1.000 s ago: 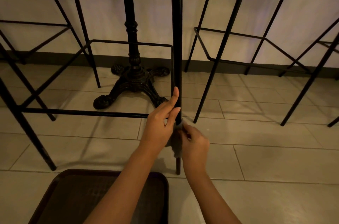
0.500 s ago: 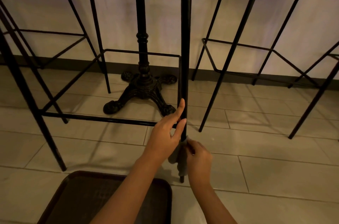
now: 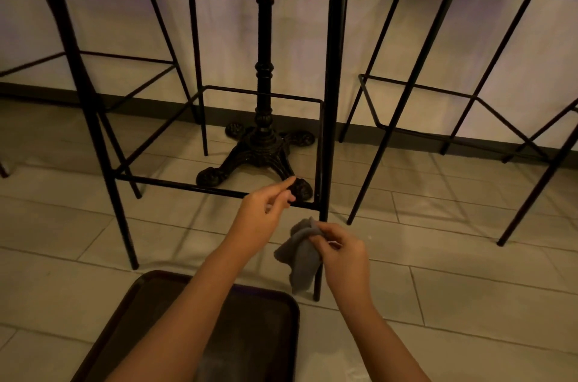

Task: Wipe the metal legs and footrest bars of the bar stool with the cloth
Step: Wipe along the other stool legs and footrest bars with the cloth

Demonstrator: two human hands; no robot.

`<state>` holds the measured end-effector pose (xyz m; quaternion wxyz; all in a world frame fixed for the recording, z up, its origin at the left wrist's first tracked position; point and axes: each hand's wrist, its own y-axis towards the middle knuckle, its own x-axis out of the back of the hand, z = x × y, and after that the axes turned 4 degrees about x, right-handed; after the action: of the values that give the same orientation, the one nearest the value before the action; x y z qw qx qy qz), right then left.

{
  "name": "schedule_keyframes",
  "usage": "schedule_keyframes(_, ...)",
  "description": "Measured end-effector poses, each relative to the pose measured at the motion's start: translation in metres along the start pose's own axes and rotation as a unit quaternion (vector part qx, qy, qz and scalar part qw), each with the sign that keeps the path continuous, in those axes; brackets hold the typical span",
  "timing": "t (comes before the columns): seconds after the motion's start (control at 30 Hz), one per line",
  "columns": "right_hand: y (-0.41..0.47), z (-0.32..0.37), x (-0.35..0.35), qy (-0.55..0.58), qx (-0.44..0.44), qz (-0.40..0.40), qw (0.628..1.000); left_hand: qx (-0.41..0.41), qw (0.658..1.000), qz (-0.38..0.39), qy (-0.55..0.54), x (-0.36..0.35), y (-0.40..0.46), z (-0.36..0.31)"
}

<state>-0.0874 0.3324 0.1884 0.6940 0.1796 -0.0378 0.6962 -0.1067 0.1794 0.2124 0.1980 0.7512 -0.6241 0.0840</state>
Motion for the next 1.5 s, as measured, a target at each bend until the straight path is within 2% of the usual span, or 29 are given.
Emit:
schedule_keyframes(0.13,0.000,0.026,0.007,0.082,-0.016,0.021,0.996,0.053,0.996,0.078,-0.004,0.016,-0.011,-0.004)
schedule_keyframes(0.43,0.001,0.050,-0.002,0.141,-0.038,-0.001,0.989,0.077,0.982,0.158,-0.070,0.028,-0.022,-0.017)
schedule_keyframes(0.63,-0.005,0.048,-0.010,0.153,-0.051,-0.030,0.986,0.070,0.991,0.114,-0.008,0.014,-0.027,-0.015)
schedule_keyframes(0.77,-0.005,0.047,-0.009,0.172,-0.070,-0.034,0.982,0.082,0.992,0.098,-0.009,0.011,-0.025,-0.018)
schedule_keyframes(0.9,-0.005,0.050,-0.010,0.177,-0.074,-0.020,0.981,0.094,0.992,0.077,-0.028,0.017,-0.022,-0.016)
schedule_keyframes(1.03,-0.002,0.053,-0.011,0.179,-0.077,0.024,0.980,0.100,0.988,0.109,-0.047,0.029,-0.016,-0.013)
schedule_keyframes(1.2,0.002,0.056,-0.006,0.164,-0.079,0.053,0.982,0.056,0.983,0.174,-0.003,0.034,-0.003,-0.015)
schedule_keyframes(1.33,0.004,0.057,-0.004,0.104,-0.057,0.040,0.992,0.050,0.987,0.155,0.018,0.035,0.006,-0.013)
schedule_keyframes(1.5,0.015,0.043,-0.004,-0.019,-0.044,-0.019,0.999,0.048,0.991,0.120,0.024,0.034,0.024,-0.011)
